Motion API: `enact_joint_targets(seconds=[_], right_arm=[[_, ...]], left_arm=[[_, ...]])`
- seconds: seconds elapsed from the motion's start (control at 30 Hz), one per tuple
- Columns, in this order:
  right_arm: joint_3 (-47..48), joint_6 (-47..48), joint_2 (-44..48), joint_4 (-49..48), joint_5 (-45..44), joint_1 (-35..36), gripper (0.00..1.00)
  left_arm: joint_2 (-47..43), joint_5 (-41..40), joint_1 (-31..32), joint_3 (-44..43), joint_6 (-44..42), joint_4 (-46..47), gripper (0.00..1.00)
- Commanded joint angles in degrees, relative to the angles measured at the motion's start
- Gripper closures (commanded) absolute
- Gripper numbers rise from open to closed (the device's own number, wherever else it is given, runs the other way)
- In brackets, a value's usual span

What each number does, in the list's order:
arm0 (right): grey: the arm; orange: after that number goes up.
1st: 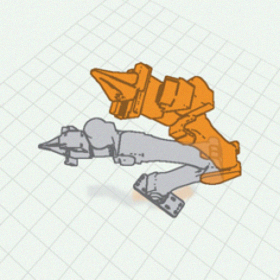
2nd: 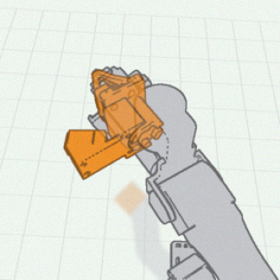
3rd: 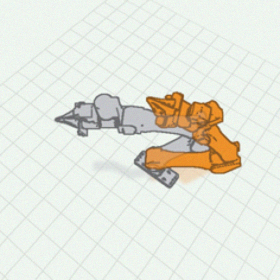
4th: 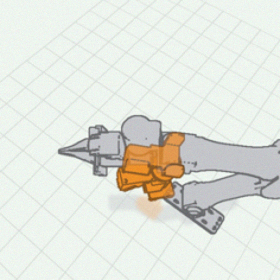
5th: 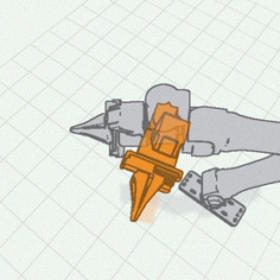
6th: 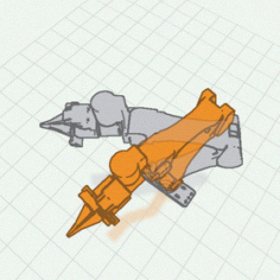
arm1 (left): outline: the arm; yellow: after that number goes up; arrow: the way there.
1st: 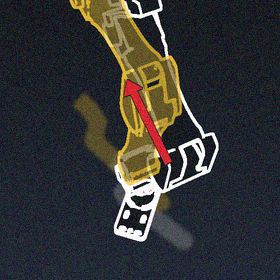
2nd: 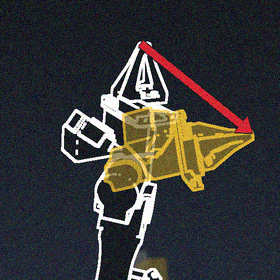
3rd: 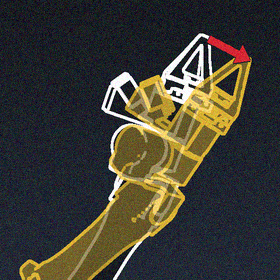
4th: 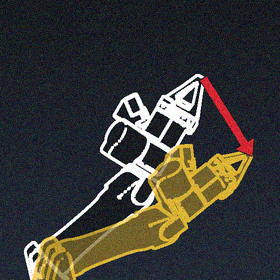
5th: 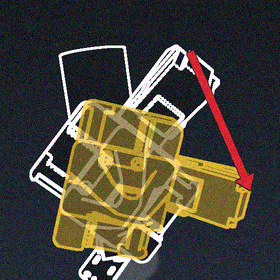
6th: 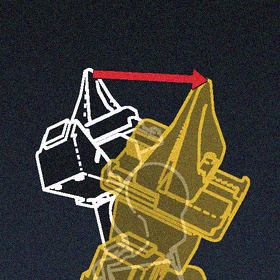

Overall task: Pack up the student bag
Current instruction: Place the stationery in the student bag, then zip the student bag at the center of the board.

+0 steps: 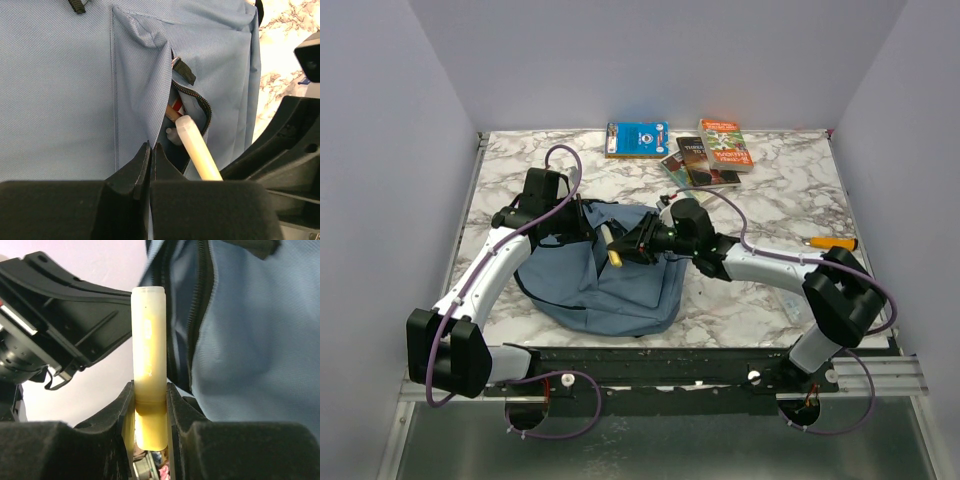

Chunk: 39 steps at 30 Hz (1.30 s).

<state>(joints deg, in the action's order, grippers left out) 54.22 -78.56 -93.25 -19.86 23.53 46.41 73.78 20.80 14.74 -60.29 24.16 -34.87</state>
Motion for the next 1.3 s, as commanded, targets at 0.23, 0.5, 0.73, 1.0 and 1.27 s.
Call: enact_joint_targets(seconds=[0.23, 0.5, 0.73, 1.0, 1.27], right_arm=[[-0.2, -3.1, -3.3, -1.9, -5.6, 1.2, 0.88], [3.0, -1.3, -5.4, -0.9, -8.9, 1.8, 0.64], [7.2, 1.9, -7.5, 0.4, -10.5, 2.1, 0.49], [9.0, 18.8, -3.1, 5.9, -11.8, 2.1, 0.50], [17.0, 53.5, 0.5, 22.5, -15.3, -0.4, 0.41]], left_arm=[[-2.2, 0.8, -0.1, -0.3, 0.1, 2.0, 1.00], [-2.6, 0.7, 0.0, -0.2, 0.0, 1.9, 1.00], [-2.6, 0.9, 0.0, -0.1, 0.1, 1.9, 1.00], [-2.8, 0.7, -0.1, -0.1, 0.0, 1.9, 1.00], [-2.8, 1.0, 0.0, 0.0, 0.1, 1.9, 1.00]])
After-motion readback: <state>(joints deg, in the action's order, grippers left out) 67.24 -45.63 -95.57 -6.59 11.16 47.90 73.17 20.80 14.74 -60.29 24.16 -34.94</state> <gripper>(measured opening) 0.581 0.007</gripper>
